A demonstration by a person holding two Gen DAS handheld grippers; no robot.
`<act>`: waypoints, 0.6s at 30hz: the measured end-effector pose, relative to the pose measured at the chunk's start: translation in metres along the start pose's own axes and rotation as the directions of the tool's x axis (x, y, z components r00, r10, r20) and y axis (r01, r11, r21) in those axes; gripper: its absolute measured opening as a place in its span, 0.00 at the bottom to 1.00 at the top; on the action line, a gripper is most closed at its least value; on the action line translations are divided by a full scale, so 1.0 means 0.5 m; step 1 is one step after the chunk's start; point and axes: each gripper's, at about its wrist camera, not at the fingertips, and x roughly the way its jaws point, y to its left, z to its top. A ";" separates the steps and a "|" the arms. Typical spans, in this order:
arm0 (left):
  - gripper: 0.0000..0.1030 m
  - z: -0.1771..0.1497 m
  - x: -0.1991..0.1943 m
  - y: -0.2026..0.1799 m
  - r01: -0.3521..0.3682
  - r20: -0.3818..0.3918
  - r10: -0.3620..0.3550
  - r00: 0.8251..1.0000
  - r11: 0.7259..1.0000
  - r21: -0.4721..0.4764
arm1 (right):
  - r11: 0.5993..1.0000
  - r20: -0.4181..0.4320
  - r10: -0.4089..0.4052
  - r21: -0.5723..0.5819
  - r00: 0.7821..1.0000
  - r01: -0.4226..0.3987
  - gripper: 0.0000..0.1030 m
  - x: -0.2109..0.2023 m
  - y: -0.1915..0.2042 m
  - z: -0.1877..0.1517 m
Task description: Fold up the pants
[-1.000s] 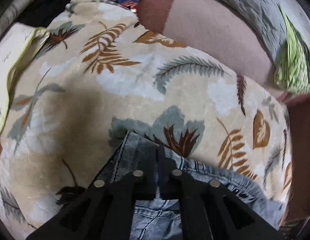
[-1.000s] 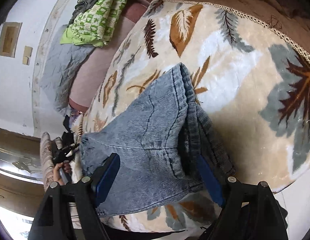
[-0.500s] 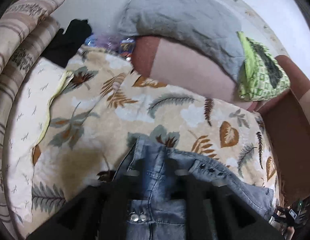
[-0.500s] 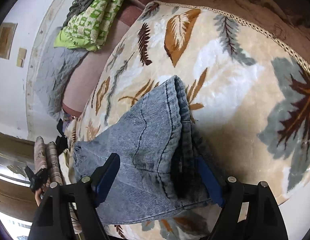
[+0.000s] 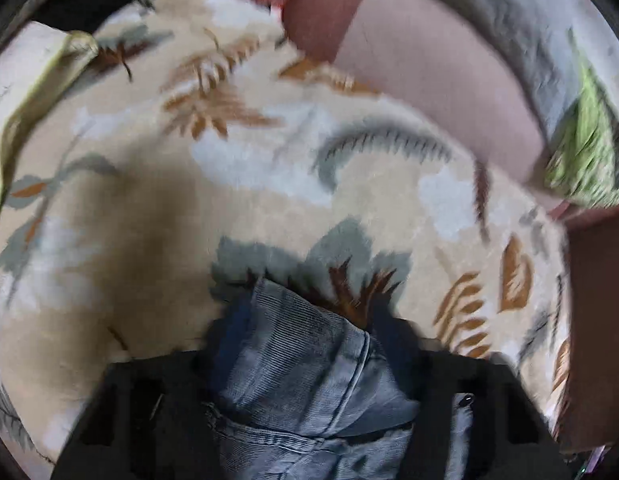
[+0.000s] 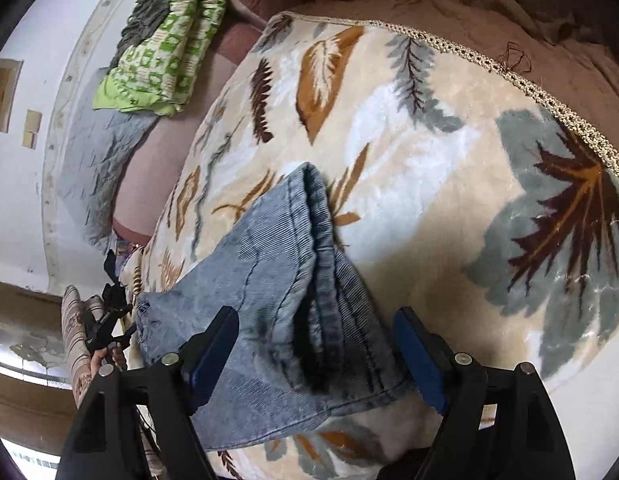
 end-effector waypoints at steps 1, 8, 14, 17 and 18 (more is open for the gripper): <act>0.14 -0.002 0.009 0.002 -0.020 -0.018 0.020 1.000 1.000 0.009 | 1.000 -0.008 -0.002 -0.002 1.000 0.002 0.80 0.009 0.003 0.002; 0.00 -0.041 -0.119 -0.010 -0.031 0.127 0.021 0.992 0.996 0.083 | 0.998 -0.011 -0.011 -0.058 1.000 0.010 0.81 0.012 0.034 -0.004; 0.04 -0.056 -0.201 -0.023 0.008 0.169 -0.029 0.985 0.993 0.120 | 0.998 -0.001 0.026 -0.062 1.000 -0.026 0.83 -0.020 0.048 -0.016; 0.86 -0.043 -0.159 0.013 0.042 0.091 -0.042 0.995 0.999 -0.002 | 0.996 -0.017 0.037 -0.082 0.999 -0.039 0.83 -0.021 0.054 -0.024; 0.86 -0.041 -0.146 0.025 0.043 0.090 -0.039 0.995 0.998 -0.044 | 0.995 -0.020 0.040 -0.088 0.999 -0.042 0.83 -0.022 0.053 -0.027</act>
